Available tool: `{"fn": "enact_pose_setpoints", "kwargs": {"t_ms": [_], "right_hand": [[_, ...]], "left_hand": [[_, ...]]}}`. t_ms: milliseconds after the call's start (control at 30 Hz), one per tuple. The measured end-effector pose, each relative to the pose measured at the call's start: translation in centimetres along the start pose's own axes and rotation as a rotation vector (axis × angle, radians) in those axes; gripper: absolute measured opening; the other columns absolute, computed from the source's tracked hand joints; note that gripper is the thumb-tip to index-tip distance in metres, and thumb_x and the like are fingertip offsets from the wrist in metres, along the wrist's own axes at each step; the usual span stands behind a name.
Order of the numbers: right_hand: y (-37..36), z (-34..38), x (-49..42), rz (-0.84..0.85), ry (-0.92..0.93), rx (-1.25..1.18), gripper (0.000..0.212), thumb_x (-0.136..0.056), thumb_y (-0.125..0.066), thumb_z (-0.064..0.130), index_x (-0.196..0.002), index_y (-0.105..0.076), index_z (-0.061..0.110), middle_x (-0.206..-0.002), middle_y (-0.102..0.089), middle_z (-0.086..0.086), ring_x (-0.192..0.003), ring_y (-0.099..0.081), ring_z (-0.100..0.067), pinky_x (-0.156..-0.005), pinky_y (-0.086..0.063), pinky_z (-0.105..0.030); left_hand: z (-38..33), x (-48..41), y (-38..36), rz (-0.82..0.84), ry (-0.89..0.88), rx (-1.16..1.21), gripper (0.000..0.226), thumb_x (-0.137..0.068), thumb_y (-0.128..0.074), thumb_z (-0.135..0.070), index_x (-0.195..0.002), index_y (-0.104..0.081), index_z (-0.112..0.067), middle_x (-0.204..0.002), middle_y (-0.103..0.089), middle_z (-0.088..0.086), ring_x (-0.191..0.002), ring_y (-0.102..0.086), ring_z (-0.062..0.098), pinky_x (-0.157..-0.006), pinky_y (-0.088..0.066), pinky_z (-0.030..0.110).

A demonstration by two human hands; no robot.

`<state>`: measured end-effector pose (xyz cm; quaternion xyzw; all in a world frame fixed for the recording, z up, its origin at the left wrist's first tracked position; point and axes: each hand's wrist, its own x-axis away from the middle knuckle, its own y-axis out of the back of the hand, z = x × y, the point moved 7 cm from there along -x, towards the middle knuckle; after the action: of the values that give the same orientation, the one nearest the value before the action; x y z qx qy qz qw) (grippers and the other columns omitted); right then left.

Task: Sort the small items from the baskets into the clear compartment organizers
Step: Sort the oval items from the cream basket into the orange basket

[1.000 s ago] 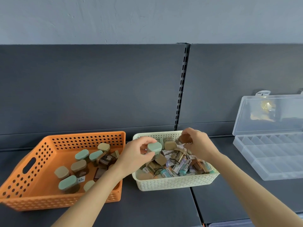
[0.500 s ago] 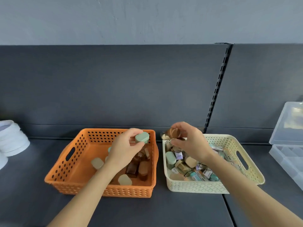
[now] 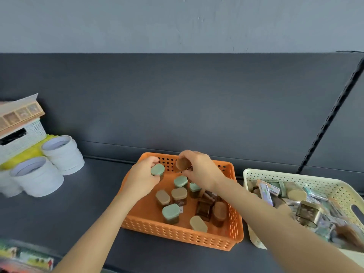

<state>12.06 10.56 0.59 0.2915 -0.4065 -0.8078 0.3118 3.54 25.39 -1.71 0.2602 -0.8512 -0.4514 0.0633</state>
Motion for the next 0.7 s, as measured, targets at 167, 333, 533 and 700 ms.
{"fn": "enact_pose_setpoints", "kwargs": {"t_ms": [167,333,533,700], "right_hand": [[-3.2,-0.5,-1.4,0.081,-0.036,0.119,0.043,-0.086,-0.059,0.008,-0.126,-0.05,0.018,-0.118,-0.06,-0.006,-0.103,-0.058,-0.025,-0.081,-0.051,-0.033],[-3.7,-1.0,-1.6,0.133,-0.047,0.179,0.042,-0.089,-0.055,0.011,-0.13,-0.05,0.016,-0.121,-0.057,-0.009,-0.105,-0.057,-0.028,-0.085,-0.053,-0.04],[-1.0,-1.2,0.7,0.067,-0.029,0.134,0.044,-0.094,-0.053,0.018,-0.137,-0.047,0.019,-0.134,-0.051,-0.005,-0.116,-0.053,-0.021,-0.093,-0.048,-0.029],[3.3,-2.6,4.3,-0.041,-0.058,0.076,0.045,-0.092,-0.055,0.02,-0.136,-0.047,0.021,-0.136,-0.051,-0.001,-0.122,-0.049,-0.017,-0.097,-0.043,-0.028]], "left_hand": [[1.1,-0.7,-1.7,0.204,0.0,-0.172,0.052,-0.087,-0.059,-0.003,-0.134,-0.049,-0.022,-0.135,-0.053,-0.003,-0.122,-0.05,0.015,-0.085,-0.04,0.02],[2.1,-0.3,-2.4,0.296,0.01,-0.165,0.056,-0.088,-0.059,-0.001,-0.138,-0.044,-0.021,-0.14,-0.048,0.0,-0.128,-0.045,0.016,-0.096,-0.042,0.026],[-1.0,0.5,-1.0,0.159,-0.135,-0.08,0.062,-0.085,-0.069,-0.023,-0.14,-0.041,-0.031,-0.143,-0.044,-0.01,-0.129,-0.044,0.007,-0.099,-0.038,0.023],[-6.2,2.2,-1.6,0.161,-0.282,0.033,0.06,-0.084,-0.07,-0.029,-0.138,-0.043,-0.032,-0.141,-0.044,-0.013,-0.129,-0.042,0.006,-0.108,-0.039,0.031]]}}
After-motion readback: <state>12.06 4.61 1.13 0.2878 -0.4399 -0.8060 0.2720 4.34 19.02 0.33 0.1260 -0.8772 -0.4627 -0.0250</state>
